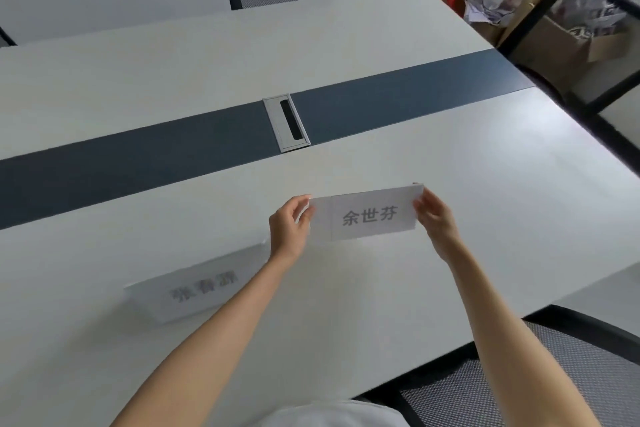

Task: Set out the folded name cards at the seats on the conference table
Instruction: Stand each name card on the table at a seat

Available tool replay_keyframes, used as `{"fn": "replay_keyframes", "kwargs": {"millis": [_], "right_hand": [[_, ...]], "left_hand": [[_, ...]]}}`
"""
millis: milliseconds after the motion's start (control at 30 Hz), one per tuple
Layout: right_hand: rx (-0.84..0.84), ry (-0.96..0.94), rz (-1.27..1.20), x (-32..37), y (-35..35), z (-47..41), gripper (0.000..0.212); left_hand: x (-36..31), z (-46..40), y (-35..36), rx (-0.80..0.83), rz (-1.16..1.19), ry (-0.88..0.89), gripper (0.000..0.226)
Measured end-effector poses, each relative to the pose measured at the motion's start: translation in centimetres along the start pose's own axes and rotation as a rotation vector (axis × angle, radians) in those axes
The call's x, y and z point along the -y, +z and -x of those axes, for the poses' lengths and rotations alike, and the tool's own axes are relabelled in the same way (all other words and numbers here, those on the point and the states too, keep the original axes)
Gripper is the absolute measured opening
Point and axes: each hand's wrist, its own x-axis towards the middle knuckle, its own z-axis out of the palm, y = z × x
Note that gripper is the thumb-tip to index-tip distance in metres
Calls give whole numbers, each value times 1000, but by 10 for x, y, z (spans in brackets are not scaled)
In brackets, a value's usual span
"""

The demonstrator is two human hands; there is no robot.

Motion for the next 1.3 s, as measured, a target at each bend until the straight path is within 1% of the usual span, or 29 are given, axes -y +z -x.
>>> {"fn": "replay_keyframes", "kwargs": {"millis": [133, 233, 300, 400, 467, 533, 600, 667, 733, 867, 1067, 1300], "right_hand": [[-24, 85, 6, -17, 0, -14, 38], [-28, 135, 22, -31, 0, -17, 39], [-44, 153, 19, -34, -2, -15, 40], [-126, 172, 54, -34, -3, -7, 39], [-175, 181, 93, -42, -2, 3, 37], [-160, 193, 103, -50, 0, 13, 42], [-128, 209, 108, -52, 4, 19, 50], [-103, 219, 78, -49, 7, 14, 54], [-87, 228, 56, -48, 8, -2, 58], [-26, 207, 115, -40, 14, -54, 61], [28, 198, 99, -12, 27, -131, 64], [48, 179, 74, -4, 34, -164, 64]], "left_hand": [[19, -6, 19, -3, -62, -68, 22], [29, -6, 25, 4, -81, -80, 21], [30, -5, 27, 9, -75, -83, 25], [32, 4, 30, 11, -48, -139, 35], [38, 15, 30, 2, -56, -186, 35], [44, 26, 29, 44, -39, -226, 38], [47, 32, 32, 119, -8, -238, 44], [46, 29, 36, 156, 29, -248, 48], [40, 18, 41, 163, 68, -269, 49], [25, -20, 47, 211, 126, -272, 49], [7, -82, 55, 207, 125, -340, 50], [-2, -117, 61, 224, 171, -347, 53]]}}
